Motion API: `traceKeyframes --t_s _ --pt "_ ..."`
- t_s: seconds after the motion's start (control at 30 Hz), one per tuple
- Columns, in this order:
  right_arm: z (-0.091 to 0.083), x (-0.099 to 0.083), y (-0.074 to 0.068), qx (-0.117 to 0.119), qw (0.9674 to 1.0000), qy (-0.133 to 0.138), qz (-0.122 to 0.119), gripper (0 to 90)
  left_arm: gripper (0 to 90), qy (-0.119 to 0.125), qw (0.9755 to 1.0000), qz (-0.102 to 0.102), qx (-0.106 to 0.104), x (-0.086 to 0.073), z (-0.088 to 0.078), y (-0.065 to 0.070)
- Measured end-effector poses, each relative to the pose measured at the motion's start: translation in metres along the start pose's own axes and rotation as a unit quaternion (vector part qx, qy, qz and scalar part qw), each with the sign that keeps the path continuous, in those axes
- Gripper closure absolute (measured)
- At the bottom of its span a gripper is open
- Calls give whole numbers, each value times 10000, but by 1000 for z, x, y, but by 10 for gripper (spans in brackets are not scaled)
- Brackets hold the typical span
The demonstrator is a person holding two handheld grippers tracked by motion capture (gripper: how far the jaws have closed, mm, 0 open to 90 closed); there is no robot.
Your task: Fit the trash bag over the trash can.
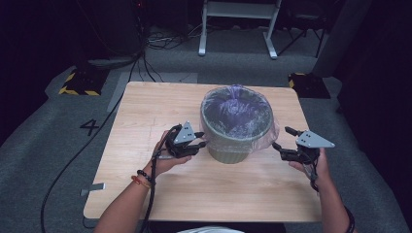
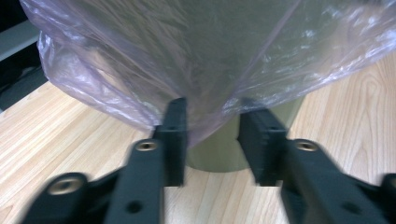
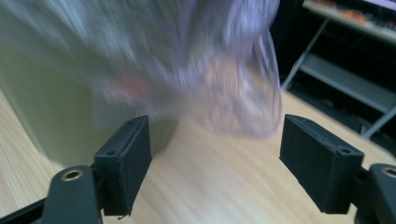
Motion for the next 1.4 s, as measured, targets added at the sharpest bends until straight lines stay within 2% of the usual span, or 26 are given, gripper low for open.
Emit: traceKeyframes --t_s 0.07,0.13,0.2,0.27,0.37,0.53,0.63,0.73,0.83,0.9,1.03,1.2,1.3,1.4 --pt "-4 11 -4 116 9997 189 -55 459 791 -27 10000 65 -20 0 0 0" --pt "-7 20 -9 324 9987 360 -174 686 857 -22 10000 67 -69 0 -1 0" --pt "-7 24 -15 508 9978 335 -261 818 895 21 9998 4 -196 -1 -1 0" --pt "-5 25 -20 621 9971 300 -332 890 899 -28 9998 6 -215 -2 0 -1" --pt "-1 21 -27 843 9956 217 -349 900 900 -29 9997 -63 -244 -4 1 -2" --pt "6 8 -35 1012 9944 2 -305 900 900 -62 9994 -124 -306 -9 5 -3" --pt "12 -2 -38 1155 9932 -102 -122 900 900 -229 9992 -109 -314 -16 9 -2" --pt "21 -15 -43 1303 9909 -319 69 900 900 -319 9988 -132 -343 -21 11 -2" --pt "28 -27 -46 1385 9889 -507 205 900 900 -392 9987 10 -316 -25 13 0" --pt "32 -32 -47 1425 9876 -576 323 900 900 -506 9983 49 -302 -29 15 0" --pt "37 -41 -47 1469 9856 -709 451 900 900 -650 9975 -27 -290 -35 19 -4" --pt "42 -51 -49 1499 9831 -906 540 900 900 -924 9953 -71 -263 -47 23 -8" --pt "46 -55 -47 1460 9825 -968 635 900 900 -983 9947 -94 -294 -54 26 -9" --pt "48 -58 -46 1431 9823 -975 721 900 900 -952 9949 -216 -266 -57 26 -10"
Point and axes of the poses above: each handheld gripper's, and its own axes: z roughly forward along the jaws, x roughly out of its top, y roughly to its right, the point moved 6 cm from there along z, roughly forward along the jaws, and after that the axes turned 8 degrees about -z, right-handed, at the moved point
